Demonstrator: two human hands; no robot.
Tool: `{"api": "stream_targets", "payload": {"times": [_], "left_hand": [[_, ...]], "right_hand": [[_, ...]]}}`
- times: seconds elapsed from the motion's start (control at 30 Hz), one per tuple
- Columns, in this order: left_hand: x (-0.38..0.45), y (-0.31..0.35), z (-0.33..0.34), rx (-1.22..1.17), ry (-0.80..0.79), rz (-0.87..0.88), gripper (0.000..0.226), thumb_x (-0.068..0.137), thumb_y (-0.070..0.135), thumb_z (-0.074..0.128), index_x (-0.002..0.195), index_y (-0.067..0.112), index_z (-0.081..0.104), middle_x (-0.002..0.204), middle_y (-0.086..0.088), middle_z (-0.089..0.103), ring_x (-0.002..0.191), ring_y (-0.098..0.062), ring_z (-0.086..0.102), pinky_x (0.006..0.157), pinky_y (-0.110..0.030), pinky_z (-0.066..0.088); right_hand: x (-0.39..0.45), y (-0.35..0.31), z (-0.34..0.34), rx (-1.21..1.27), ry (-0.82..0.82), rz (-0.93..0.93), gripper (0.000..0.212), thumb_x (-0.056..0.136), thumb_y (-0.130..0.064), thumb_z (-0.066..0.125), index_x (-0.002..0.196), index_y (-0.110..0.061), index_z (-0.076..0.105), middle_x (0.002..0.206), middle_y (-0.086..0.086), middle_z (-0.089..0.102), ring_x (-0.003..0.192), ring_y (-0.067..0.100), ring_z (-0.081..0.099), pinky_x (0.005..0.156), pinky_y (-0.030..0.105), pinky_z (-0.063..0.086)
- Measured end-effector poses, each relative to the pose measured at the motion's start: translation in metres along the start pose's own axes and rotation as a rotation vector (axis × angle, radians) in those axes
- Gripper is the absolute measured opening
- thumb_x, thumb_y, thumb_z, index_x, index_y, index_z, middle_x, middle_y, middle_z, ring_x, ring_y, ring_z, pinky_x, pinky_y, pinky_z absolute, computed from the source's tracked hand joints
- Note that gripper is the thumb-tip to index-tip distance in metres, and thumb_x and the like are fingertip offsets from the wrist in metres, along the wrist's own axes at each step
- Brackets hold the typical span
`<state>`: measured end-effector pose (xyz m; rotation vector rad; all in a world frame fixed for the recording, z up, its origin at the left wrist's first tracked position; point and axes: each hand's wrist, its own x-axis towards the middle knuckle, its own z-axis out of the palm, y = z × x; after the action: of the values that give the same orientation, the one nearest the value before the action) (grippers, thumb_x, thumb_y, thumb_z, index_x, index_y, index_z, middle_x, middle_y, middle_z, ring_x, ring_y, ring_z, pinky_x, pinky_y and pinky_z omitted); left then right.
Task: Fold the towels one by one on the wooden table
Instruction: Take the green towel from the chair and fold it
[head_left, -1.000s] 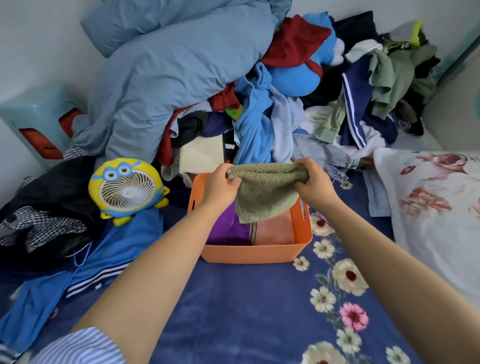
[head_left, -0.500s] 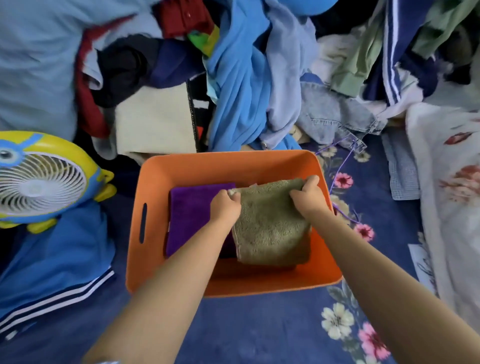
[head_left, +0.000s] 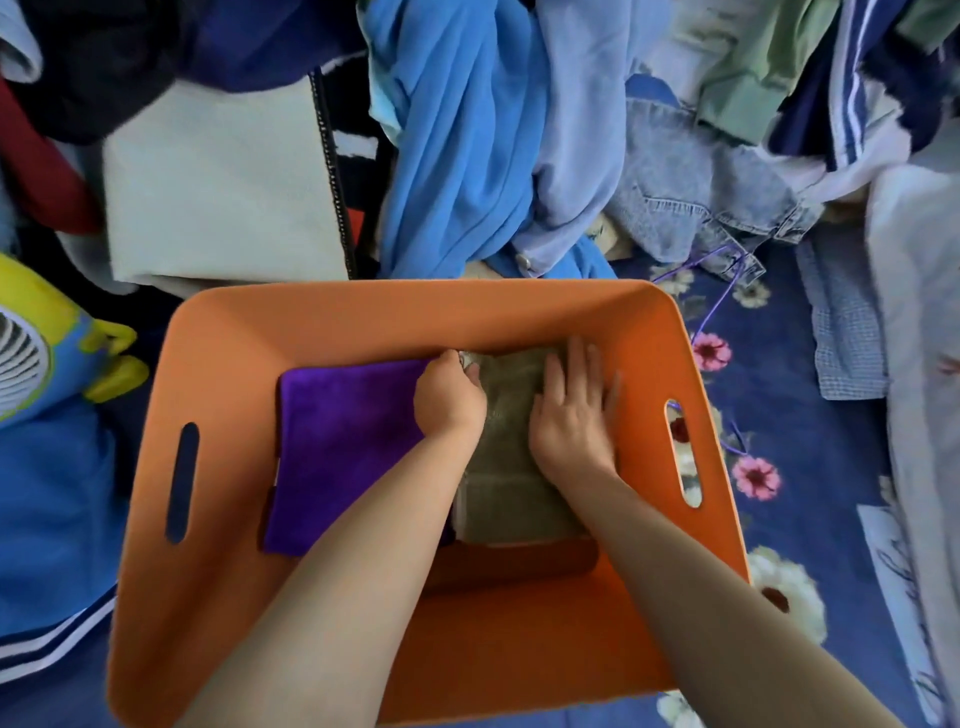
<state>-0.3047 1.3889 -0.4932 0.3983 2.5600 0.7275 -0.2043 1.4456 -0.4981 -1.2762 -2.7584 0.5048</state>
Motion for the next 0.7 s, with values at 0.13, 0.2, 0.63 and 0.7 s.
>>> {"api": "stream_targets", "payload": {"times": [0.13, 0.2, 0.63, 0.7], "left_hand": [[0.001, -0.005, 0.009, 0.132, 0.056, 0.073, 0.029, 0.097, 0.021, 0.042, 0.113, 0.001, 0.055, 0.117, -0.016, 0.060, 0.113, -0.033, 0.049, 0.087, -0.040, 0.041], [0.001, -0.011, 0.014, 0.170, 0.075, 0.103, 0.027, 0.098, 0.017, 0.039, 0.117, 0.003, 0.052, 0.120, -0.015, 0.056, 0.115, -0.032, 0.046, 0.089, -0.039, 0.040], [-0.009, -0.019, -0.020, 0.322, -0.102, 0.283, 0.027, 0.094, 0.011, 0.043, 0.119, 0.005, 0.049, 0.124, -0.012, 0.049, 0.119, -0.030, 0.042, 0.091, -0.040, 0.041], [-0.016, -0.023, -0.033, 0.398, -0.122, 0.319, 0.029, 0.095, 0.014, 0.041, 0.121, 0.006, 0.048, 0.125, -0.011, 0.050, 0.119, -0.029, 0.042, 0.092, -0.039, 0.041]], "right_hand": [[-0.003, 0.013, 0.000, -0.192, -0.185, -0.175, 0.085, 0.072, -0.054, -0.002, 0.144, -0.021, 0.027, 0.157, 0.008, 0.010, 0.145, 0.028, 0.004, 0.112, 0.039, -0.011], [-0.003, 0.022, 0.001, -0.228, -0.345, -0.134, 0.090, 0.065, -0.061, -0.012, 0.147, -0.028, 0.006, 0.157, 0.002, -0.011, 0.144, 0.022, -0.015, 0.115, 0.039, -0.013], [-0.002, 0.010, -0.004, -0.359, -0.496, -0.050, 0.062, 0.096, -0.052, 0.016, 0.147, -0.027, -0.008, 0.155, 0.004, -0.021, 0.142, 0.025, -0.020, 0.114, 0.047, -0.012], [-0.011, 0.001, -0.014, -0.328, -0.503, -0.038, 0.061, 0.096, -0.050, 0.018, 0.147, -0.026, -0.007, 0.155, 0.005, -0.018, 0.143, 0.026, -0.017, 0.114, 0.048, -0.011]]}}
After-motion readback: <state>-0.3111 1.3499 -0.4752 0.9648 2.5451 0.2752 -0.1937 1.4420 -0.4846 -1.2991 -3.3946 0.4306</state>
